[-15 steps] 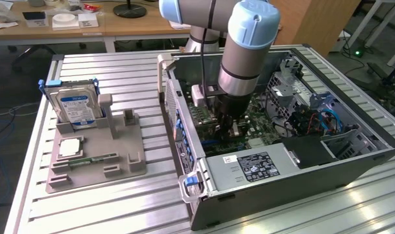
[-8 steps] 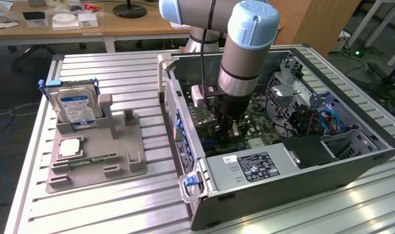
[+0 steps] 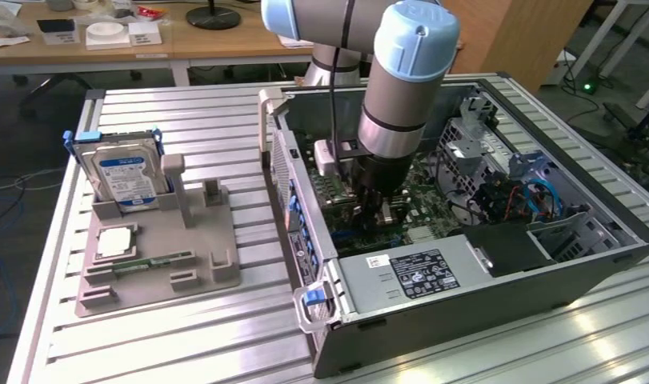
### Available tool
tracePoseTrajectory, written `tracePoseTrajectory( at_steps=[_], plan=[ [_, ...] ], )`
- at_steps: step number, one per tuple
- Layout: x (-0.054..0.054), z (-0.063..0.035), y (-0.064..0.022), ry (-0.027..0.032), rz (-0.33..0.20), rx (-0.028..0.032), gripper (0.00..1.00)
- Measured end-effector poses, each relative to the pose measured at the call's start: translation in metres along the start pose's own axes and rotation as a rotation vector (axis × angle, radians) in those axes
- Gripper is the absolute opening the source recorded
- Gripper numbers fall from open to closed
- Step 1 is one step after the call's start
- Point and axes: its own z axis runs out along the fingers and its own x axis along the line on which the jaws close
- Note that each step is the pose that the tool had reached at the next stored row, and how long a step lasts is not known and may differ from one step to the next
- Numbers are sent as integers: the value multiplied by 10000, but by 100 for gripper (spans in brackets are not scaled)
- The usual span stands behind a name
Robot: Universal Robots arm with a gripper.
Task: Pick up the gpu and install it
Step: 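Insert the gpu into the slot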
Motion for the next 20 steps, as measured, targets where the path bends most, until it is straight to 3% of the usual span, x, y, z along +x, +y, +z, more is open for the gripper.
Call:
tracePoseTrajectory(
  at_steps=[20],
  plan=[
    [-14, -19, 4, 14, -49, -6, 29]
  ],
)
